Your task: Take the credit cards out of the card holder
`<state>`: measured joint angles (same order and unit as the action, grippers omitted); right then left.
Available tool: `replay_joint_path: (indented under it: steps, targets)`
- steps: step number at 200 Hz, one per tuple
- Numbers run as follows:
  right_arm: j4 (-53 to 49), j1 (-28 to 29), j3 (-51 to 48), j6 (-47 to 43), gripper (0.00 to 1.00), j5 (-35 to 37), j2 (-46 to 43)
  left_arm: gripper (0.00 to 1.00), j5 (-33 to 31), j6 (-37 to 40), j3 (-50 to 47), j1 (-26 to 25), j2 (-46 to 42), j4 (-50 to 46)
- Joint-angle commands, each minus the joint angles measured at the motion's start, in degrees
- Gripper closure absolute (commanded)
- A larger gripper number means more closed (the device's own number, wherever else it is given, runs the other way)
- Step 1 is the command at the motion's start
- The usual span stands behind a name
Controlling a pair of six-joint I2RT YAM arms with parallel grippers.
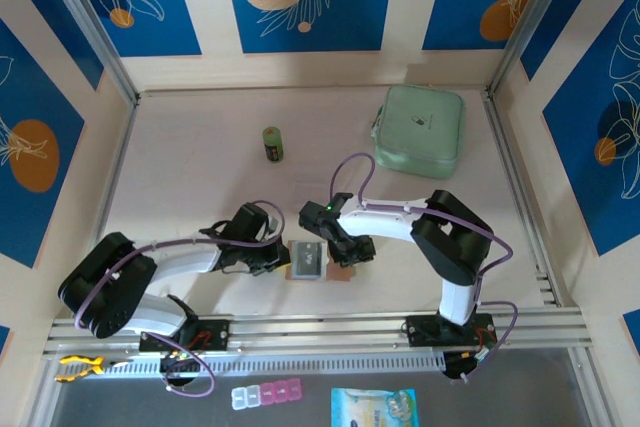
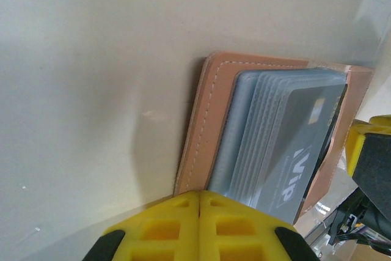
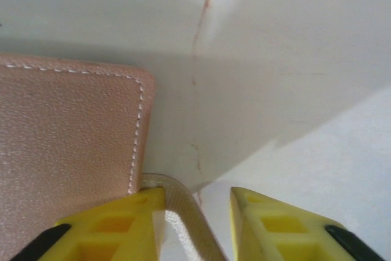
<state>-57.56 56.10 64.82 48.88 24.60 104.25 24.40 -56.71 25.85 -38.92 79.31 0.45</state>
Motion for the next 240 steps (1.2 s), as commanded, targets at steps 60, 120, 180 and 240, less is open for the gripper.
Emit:
replay_joint_path:
  steps: [60, 120, 180, 240]
  targets:
    - [-7.8, 0.8, 6.5, 1.1, 0.58, 0.3, -9.3, 0.95, -1.4, -0.7, -1.2, -0.8, -0.6, -2.8]
    - [-2.9, 2.8, 11.7, 1.2, 0.63, -6.4, -10.5, 0.95, -1.4, -0.9, -1.5, -0.9, -0.5, -2.4]
    - [9.5, 2.8, 7.9, 4.5, 0.62, -18.5, -7.9, 0.95, -1.2, -0.9, -1.6, -1.0, 0.4, -1.8]
    - [3.9, 1.2, 6.0, 5.3, 0.51, -11.5, -4.2, 0.95, -1.1, -0.9, -1.7, -1.0, 0.6, -1.7]
